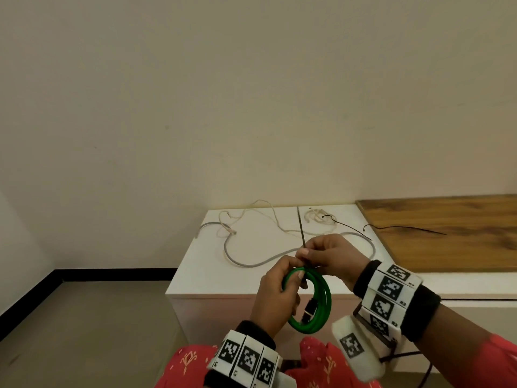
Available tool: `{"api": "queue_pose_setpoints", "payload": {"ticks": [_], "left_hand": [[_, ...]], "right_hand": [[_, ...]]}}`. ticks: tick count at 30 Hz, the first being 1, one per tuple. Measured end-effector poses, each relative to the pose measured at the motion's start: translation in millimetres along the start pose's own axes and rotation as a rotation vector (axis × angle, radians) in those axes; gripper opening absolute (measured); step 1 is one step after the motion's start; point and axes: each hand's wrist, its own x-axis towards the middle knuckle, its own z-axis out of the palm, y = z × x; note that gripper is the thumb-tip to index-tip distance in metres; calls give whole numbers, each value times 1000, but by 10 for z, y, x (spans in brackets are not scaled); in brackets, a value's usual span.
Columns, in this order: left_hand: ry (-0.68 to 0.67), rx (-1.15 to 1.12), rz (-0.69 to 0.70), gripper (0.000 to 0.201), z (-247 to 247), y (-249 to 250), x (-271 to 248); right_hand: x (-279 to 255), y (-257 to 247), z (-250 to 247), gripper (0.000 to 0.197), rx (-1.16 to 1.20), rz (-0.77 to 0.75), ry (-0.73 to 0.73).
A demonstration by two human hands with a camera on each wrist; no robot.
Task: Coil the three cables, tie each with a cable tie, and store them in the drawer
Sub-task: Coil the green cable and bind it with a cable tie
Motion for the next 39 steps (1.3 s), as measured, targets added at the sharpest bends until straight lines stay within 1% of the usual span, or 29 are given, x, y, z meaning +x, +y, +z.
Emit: {"api": "queue_pose_setpoints", "payload": {"ticks": [4, 7, 10, 12, 14, 15, 17, 19, 20, 21, 22, 23, 24, 25, 26, 27, 28, 29, 30, 31, 33, 34, 37, 39], "left_hand": [[-25, -11, -29, 14, 13, 18, 9], [-62, 19, -40, 10, 22, 55, 21], [-32, 53, -64, 8, 36, 68, 4], [38, 73, -87, 7, 28, 61, 9], [107, 97, -103, 8, 8, 49, 38], [136, 124, -101, 15, 1, 32, 54], [192, 190, -86, 31, -5, -4, 46], [219, 242, -77, 30, -10, -44, 14], [218, 249, -79, 27, -15, -66, -4], [215, 246, -84, 25, -34, -95, -9], [202, 243, -96, 23, -51, -124, -8], [187, 225, -113, 21, -90, -153, 3], [170, 193, -132, 21, -133, -168, 20], [166, 156, -150, 21, -187, -183, 36], [184, 117, -164, 18, -261, -209, 65], [219, 79, -180, 12, -341, -238, 92], [267, 34, -200, 7, -448, -279, 128], [308, -6, -223, 5, -550, -321, 169], [336, -39, -247, 7, -663, -375, 210], [357, -67, -273, 9, -796, -436, 254], [397, -127, -343, 11, -1039, -539, 329], [413, -147, -385, 13, -1139, -606, 371], [454, -63, -505, 14, -1430, -898, 529], [478, -12, -549, 11, -1612, -1109, 653]], "right_hand": [[37, 35, 15, 29, 0, -73, 118], [57, 76, 13, 30, -106, -118, 202], [36, 63, 54, 29, -327, -187, 246], [0, 31, 131, 33, -533, -272, 255], [-60, -12, 231, 40, -688, -367, 271], [-76, -14, 265, 39, -741, -402, 269], [-111, -4, 343, 26, -838, -455, 227], [-150, 37, 423, 15, -922, -470, 161], [-181, 50, 447, 16, -935, -460, 129], [-166, 83, 467, 20, -940, -481, 127], [-140, 100, 485, 20, -938, -482, 138], [-89, 105, 505, 15, -940, -470, 136], [-58, 99, 515, 11, -942, -415, 107], [-24, 95, 517, 12, -885, -364, 93], [35, 101, 522, 13, -788, -343, 123], [77, 121, 535, 7, -701, -313, 159], [145, 157, 559, 12, -655, -270, 180], [205, 211, 577, 24, -633, -182, 160], [281, 283, 615, 31, -568, -88, 103], [370, 346, 687, 33, -446, 17, 31], [547, 450, 865, 29, -156, 178, -87], [643, 491, 946, 26, -45, 226, -97], [1014, 577, 1215, 21, 43, 302, -72], [1275, 585, 1378, 21, 89, 344, -72]]}}
